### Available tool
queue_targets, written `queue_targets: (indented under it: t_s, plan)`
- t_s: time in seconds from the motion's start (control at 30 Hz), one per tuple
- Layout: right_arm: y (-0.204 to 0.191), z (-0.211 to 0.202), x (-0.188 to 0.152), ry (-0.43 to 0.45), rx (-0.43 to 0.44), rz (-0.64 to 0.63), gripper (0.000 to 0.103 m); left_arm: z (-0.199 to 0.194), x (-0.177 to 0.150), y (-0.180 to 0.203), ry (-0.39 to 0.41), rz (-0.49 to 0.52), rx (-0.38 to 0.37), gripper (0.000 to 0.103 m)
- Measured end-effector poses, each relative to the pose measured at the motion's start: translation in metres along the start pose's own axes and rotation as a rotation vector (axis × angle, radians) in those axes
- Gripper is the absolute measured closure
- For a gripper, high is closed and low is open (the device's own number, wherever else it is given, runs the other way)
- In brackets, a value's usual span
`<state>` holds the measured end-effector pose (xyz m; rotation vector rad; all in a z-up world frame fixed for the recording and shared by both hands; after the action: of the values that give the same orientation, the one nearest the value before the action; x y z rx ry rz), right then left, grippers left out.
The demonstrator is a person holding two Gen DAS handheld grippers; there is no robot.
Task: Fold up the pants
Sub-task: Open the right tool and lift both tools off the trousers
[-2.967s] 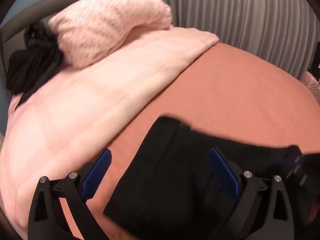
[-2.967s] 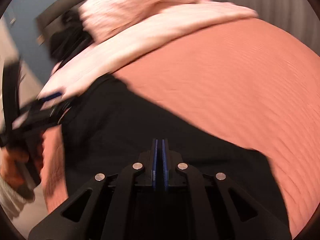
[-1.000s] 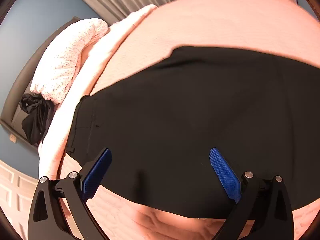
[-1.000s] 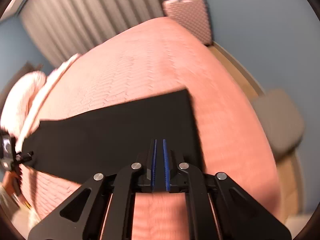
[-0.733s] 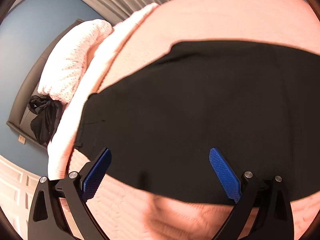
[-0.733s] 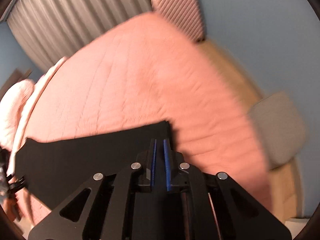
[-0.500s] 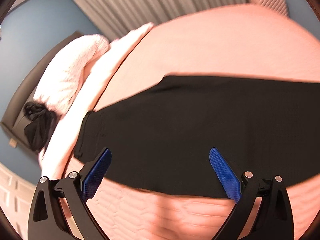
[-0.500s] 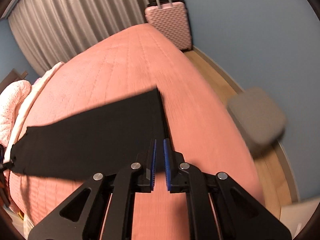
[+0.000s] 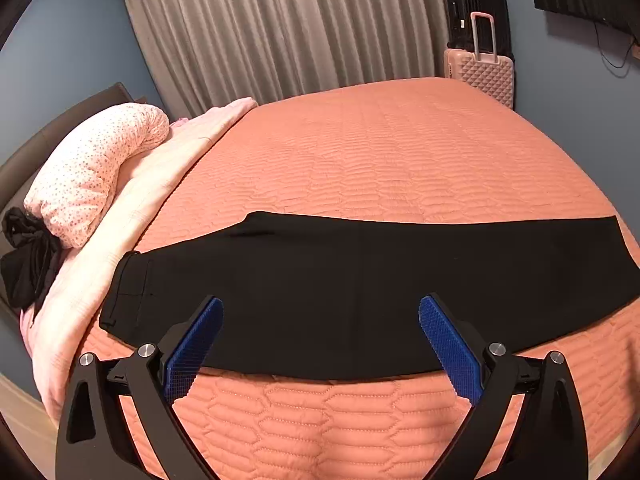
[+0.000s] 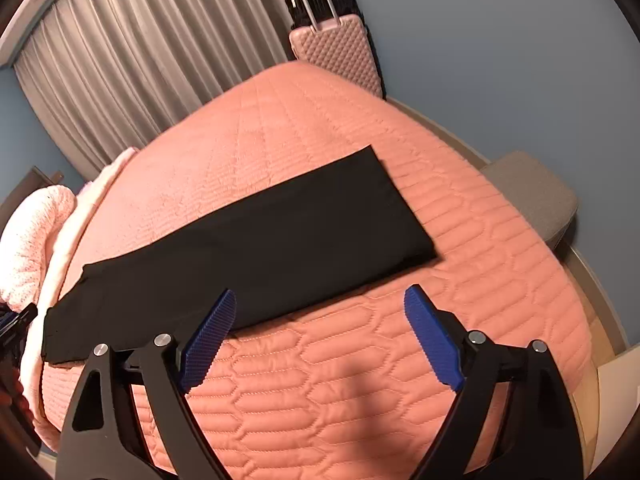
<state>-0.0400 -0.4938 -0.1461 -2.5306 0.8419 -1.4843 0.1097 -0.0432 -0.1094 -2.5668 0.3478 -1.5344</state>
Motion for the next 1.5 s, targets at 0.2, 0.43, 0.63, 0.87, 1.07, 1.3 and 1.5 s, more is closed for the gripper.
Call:
queue_targets:
  t_s: [0.2,0.43,0.63,0.87,1.07,1.3,1.5]
  plan:
    - [-0.028,0.006,-0.006,-0.012,-0.005,-0.021,0.018,-0.004,-0.007,0.011,-0.028,0.006,-0.009,0.005]
    - [-0.046,0.013,-0.019,-0.016,-0.027,-0.063,0.01,0.003,-0.019,-0.009,-0.06,-0.01,0.017,0.005]
    - [-0.002,0.025,-0.024,-0.042,-0.077,0.083,0.01,0.015,-0.036,-0.041,-0.097,-0.048,0.059,0.005]
    - [0.033,0.046,-0.028,-0.058,-0.063,0.204,0.01,0.02,-0.035,-0.038,-0.109,-0.047,0.054,0.005]
    - [0.05,0.058,-0.028,-0.061,-0.022,0.305,0.01,0.016,-0.031,-0.001,-0.105,-0.009,-0.016,0.005]
    - [0.042,0.08,-0.024,-0.057,-0.011,0.301,0.008,0.011,-0.035,0.023,-0.11,0.049,-0.053,0.005]
    - [0.055,0.099,-0.015,0.011,0.038,0.409,0.008,0.012,-0.042,0.012,-0.131,0.046,-0.02,0.005]
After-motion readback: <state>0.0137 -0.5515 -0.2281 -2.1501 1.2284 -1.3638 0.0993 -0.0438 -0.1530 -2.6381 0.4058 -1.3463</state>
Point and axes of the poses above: each gripper's, at about its wrist camera, not at the fingertips, and z roughly the way its jaws point, y to its right, x to its top, the point moved 2 cm from there along z, roughly the way its jaws point, and after that the axes turned 14 degrees about y, right-handed, at the moved point
